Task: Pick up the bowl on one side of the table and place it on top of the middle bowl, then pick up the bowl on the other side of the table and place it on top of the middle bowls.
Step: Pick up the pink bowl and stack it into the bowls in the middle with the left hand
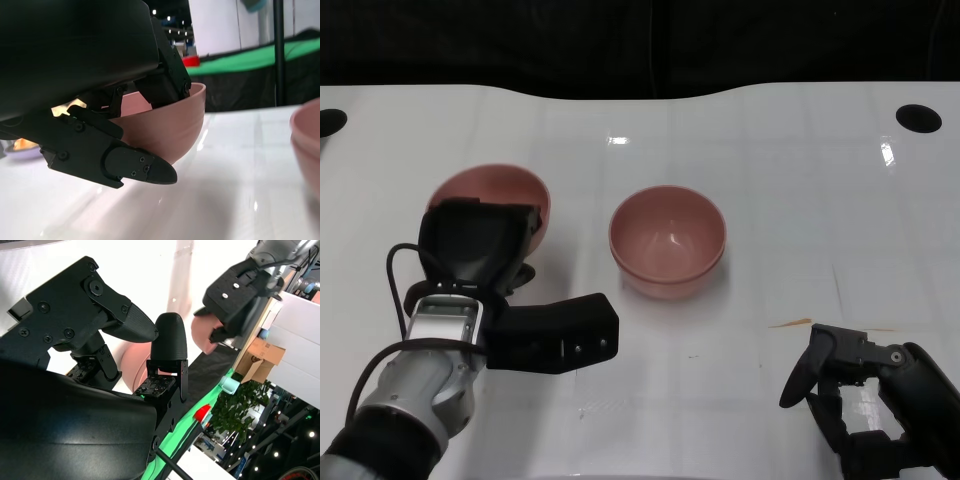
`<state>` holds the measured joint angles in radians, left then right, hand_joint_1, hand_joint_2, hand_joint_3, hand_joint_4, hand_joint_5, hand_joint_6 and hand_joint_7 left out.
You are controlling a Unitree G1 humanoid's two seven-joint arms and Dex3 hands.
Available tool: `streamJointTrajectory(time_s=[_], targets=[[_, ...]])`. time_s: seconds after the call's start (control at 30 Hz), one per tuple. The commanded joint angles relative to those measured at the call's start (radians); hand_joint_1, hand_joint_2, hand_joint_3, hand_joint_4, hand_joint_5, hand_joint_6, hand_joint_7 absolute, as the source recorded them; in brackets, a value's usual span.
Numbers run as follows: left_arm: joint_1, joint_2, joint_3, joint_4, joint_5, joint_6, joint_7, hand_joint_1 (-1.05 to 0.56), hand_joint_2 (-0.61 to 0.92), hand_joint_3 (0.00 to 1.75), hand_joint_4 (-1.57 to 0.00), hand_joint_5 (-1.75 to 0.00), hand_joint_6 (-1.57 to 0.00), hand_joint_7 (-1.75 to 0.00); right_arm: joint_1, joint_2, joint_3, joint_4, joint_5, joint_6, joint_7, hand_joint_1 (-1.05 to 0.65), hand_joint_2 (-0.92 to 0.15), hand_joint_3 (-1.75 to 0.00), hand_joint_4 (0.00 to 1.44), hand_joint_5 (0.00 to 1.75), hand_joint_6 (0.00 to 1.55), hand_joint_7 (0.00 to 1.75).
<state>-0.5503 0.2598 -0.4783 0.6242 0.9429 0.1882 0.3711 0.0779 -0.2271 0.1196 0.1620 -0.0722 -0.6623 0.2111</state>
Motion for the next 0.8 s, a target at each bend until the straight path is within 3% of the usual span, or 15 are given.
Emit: streamJointTrajectory(time_s=[0.03,0.43,0.47,0.5,0.6,0.8], targets=[[0.024,0.041,0.004,-0.082,0.013,0.012,0.011,-0.33,0.92,0.11,-0.90,-1.75,-0.88,-0.74,0.001,-0.001,-0.015,-0.001,-0.001,0.001,-0.006,-0.27,-0.45,-1.28,0.88,1.75,0.76,1.52],[0.037,0.054,0.004,-0.131,0.017,0.026,-0.005,-0.32,0.92,0.11,-0.91,-1.75,-0.85,-0.80,0.001,0.000,-0.016,0.000,-0.010,-0.003,-0.011,-0.28,-0.45,-1.28,0.88,1.75,0.77,1.52],[0.035,0.075,0.013,-0.188,0.011,-0.005,-0.011,-0.32,0.92,0.11,-0.91,-1.75,-0.85,-0.80,0.000,0.001,-0.015,0.000,-0.011,-0.002,-0.011,-0.28,-0.45,-1.28,0.88,1.75,0.77,1.51],[0.023,0.090,0.014,-0.271,0.001,-0.058,-0.026,-0.31,0.90,0.10,-0.92,-1.75,-0.83,-1.04,-0.002,0.001,-0.014,0.002,-0.009,0.000,-0.010,-0.29,-0.45,-1.28,0.89,1.75,0.77,1.51],[0.005,0.101,0.009,-0.395,0.002,-0.134,-0.046,-0.29,0.86,0.06,-0.93,-1.75,-0.95,-0.90,-0.005,0.001,-0.013,0.008,-0.004,0.002,-0.006,-0.29,-0.45,-1.28,0.88,1.75,0.77,1.51],[-0.002,0.072,0.007,-0.428,0.030,-0.130,-0.072,-0.31,0.85,0.04,-0.95,-1.75,-1.05,-0.70,-0.008,0.004,-0.011,0.018,-0.008,-0.007,-0.007,-0.29,-0.44,-1.29,0.89,1.75,0.78,1.51]])
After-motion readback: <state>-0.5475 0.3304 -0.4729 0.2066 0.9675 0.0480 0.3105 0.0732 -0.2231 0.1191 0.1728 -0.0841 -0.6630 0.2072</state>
